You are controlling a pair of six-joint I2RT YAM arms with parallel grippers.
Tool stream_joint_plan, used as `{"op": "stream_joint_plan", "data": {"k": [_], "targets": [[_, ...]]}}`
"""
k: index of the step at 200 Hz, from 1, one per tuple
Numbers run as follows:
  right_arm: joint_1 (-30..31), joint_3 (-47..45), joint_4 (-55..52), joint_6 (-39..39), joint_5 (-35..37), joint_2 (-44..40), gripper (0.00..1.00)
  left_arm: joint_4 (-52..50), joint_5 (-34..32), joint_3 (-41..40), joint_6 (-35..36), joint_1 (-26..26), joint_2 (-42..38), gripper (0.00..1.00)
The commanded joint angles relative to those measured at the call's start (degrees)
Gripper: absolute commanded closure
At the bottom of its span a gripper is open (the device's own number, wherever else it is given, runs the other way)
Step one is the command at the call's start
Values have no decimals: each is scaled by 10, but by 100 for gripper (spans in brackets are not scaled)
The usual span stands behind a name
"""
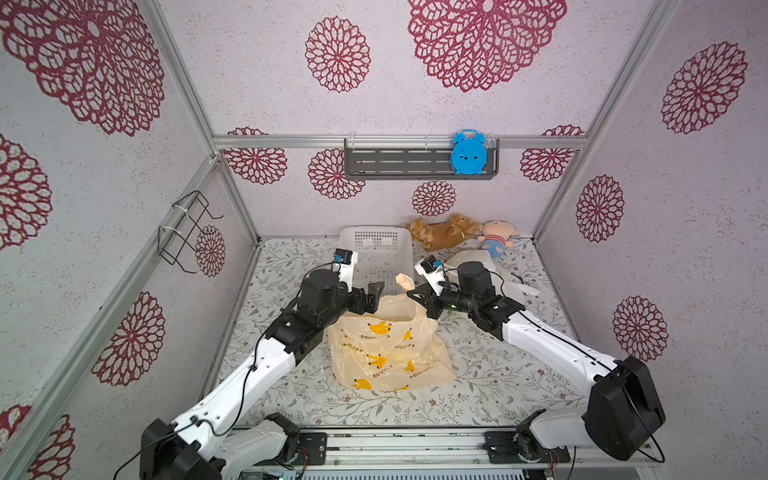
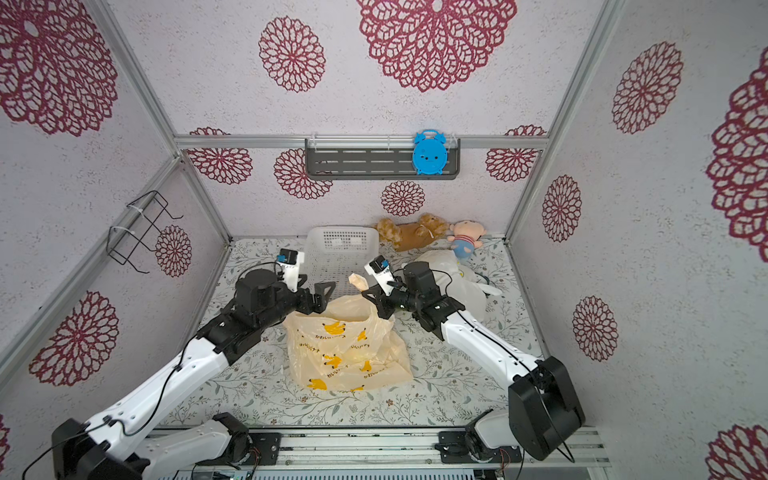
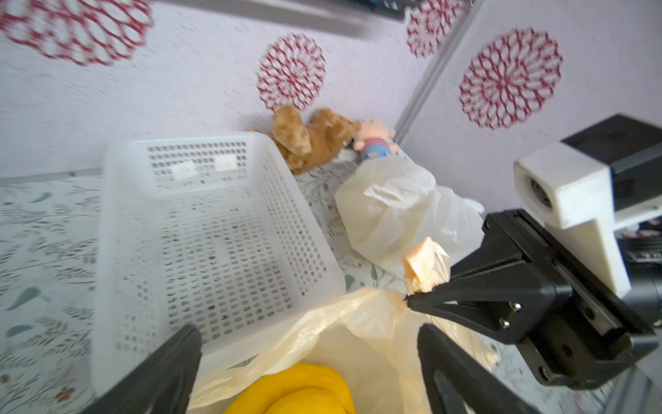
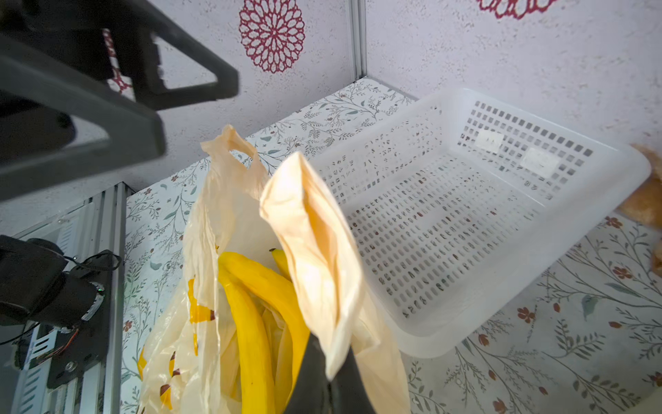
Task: Place the banana into a plastic bag & tie a knot
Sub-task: Adjust the plastic bag at the center of the board.
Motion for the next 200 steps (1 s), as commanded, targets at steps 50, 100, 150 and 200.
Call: {"op": "stream_joint_plan", "data": {"k": [50,100,150,200], "targets": [[-4,19,-4,30,20,6,100,-33,-176,-185,-181,110,-170,3],[-4,34,-25,28,13,22,100,327,71,-390,-290,325,-195,3],[-4,34,-34,26,10,25,100,658,220,-421,-308,389,-21,3],[-4,37,-44,20,14,30,100,927,352,-412,-388,428,199,3]]}}
